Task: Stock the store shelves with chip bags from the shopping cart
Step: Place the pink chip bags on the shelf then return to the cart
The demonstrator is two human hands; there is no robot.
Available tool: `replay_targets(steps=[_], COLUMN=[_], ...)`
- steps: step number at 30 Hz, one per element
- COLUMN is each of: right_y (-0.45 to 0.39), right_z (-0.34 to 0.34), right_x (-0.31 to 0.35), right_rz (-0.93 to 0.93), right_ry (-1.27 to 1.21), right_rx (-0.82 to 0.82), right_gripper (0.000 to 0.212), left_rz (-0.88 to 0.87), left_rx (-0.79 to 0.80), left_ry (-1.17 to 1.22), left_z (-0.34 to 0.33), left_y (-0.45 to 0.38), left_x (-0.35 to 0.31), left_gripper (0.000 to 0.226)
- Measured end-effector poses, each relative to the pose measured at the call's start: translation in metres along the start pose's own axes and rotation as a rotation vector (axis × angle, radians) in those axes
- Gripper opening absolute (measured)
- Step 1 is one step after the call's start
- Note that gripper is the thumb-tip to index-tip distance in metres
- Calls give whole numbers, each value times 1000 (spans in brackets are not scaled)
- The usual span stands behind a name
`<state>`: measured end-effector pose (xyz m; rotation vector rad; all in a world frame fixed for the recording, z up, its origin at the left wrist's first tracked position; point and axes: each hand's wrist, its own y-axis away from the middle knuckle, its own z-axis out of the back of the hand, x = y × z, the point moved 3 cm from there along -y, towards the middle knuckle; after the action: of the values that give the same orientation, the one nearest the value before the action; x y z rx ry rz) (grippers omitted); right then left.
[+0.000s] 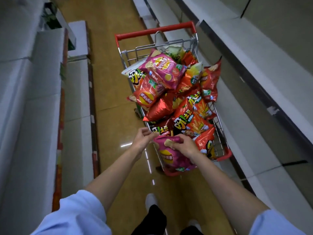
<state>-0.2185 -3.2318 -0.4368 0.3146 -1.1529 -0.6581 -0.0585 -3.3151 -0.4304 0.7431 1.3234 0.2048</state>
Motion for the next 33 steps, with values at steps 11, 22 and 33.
replay_targets(steps=[11, 22, 33], right_y=[-11, -64, -143], right_z=[62, 96, 96], right_x=[40, 56, -2], right_rz=[34, 3, -56], right_ry=[-405, -367, 238], right_rx=[-154, -137, -4], right_gripper=[13, 33, 93], left_rz=[6, -34, 25], left_rx=[320, 287, 264], left_ry=[-96, 107, 140], left_z=[-30, -35, -63], left_y=[-28, -42, -68], left_x=[-39, -84, -104], left_gripper=[150, 109, 104])
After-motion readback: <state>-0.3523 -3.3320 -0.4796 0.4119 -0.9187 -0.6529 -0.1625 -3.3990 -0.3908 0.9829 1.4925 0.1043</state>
